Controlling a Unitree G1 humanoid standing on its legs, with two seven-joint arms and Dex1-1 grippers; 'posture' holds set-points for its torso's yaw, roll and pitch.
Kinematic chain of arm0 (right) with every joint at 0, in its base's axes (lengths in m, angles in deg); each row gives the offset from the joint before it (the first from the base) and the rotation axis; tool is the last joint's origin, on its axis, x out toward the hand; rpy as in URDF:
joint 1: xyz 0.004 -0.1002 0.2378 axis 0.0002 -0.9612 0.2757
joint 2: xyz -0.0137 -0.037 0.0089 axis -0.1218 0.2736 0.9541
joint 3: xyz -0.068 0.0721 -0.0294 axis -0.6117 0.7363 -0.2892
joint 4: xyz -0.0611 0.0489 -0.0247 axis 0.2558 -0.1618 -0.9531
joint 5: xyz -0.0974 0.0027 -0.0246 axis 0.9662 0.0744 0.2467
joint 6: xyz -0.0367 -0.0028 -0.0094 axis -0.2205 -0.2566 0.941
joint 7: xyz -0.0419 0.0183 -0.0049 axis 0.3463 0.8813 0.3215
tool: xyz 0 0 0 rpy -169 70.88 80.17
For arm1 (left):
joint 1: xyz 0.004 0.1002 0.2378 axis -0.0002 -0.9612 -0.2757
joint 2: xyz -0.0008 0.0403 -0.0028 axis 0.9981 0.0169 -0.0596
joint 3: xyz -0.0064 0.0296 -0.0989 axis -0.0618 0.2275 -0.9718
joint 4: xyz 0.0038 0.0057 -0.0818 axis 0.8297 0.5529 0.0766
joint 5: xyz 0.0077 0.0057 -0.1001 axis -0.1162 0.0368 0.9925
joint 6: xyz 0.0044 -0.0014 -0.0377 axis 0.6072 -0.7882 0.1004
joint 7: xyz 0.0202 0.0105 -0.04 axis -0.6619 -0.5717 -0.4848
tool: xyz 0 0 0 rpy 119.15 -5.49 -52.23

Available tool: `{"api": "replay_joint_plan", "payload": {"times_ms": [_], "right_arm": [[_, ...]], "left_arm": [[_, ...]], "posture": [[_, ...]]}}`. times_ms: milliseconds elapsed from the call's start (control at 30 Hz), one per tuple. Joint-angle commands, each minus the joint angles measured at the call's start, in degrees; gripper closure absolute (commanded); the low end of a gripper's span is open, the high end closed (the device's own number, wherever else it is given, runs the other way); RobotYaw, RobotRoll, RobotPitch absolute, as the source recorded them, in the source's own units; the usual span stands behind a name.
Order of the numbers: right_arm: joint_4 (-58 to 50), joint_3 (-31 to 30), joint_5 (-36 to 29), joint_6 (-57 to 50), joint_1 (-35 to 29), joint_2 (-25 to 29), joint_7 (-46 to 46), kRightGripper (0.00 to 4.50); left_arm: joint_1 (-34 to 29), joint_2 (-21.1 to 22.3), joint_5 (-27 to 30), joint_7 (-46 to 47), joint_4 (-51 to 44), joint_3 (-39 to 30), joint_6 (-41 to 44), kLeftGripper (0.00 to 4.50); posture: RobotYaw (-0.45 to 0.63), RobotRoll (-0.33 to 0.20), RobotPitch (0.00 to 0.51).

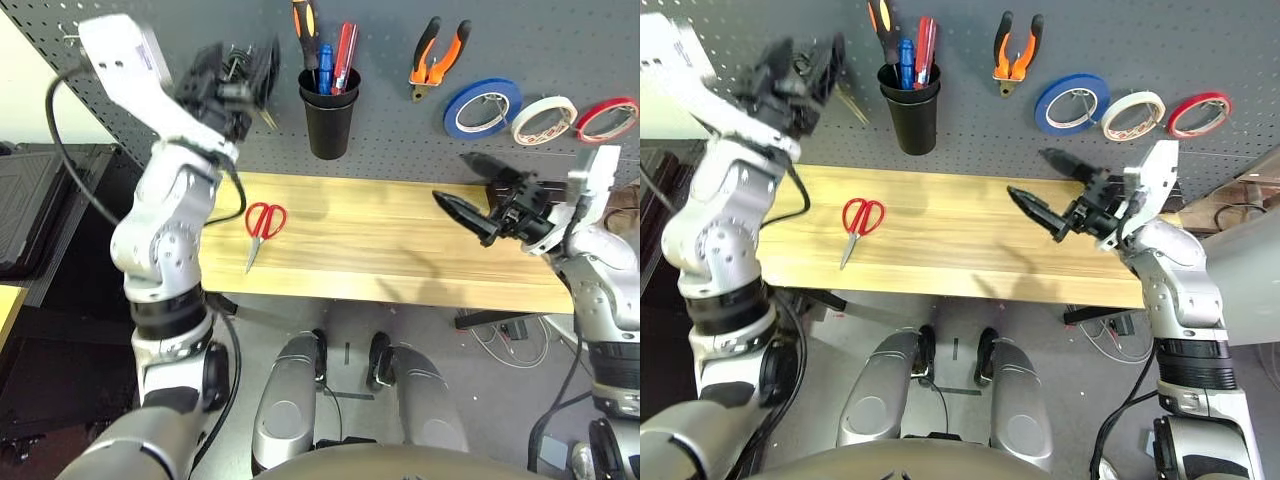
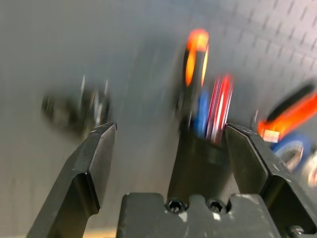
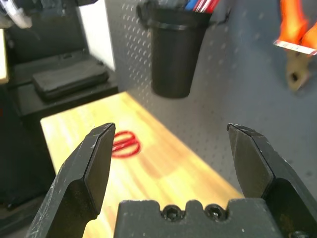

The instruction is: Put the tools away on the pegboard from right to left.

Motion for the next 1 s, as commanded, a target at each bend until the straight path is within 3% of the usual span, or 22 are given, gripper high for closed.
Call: {"api": "replay_joint_plan", "payload": {"times_ms": [33,400,1000], "right_arm": [[-1.36,-2.66,2.41,-1.23,-1.53,0.87,-0.34,0.00],[-1.15,-11.09,10.78,-5.50,-3.17,0.53,3.29,0.00],[2.69,-20.57,20.15,-8.53,-2.30,-4.17,7.26,0.00]], "left_arm": [[-5.00,0.48,-0.81,-0.35,-2.89,1.58,0.59,0.06],[-16.10,2.20,-9.79,-2.19,4.52,5.28,-4.49,0.06],[-15.47,3.75,-21.88,-3.43,27.71,5.59,-14.28,0.06]], "posture": [[0.22,0.000,0.223],[0.24,0.000,0.239],[0.22,0.000,0.284]]}}
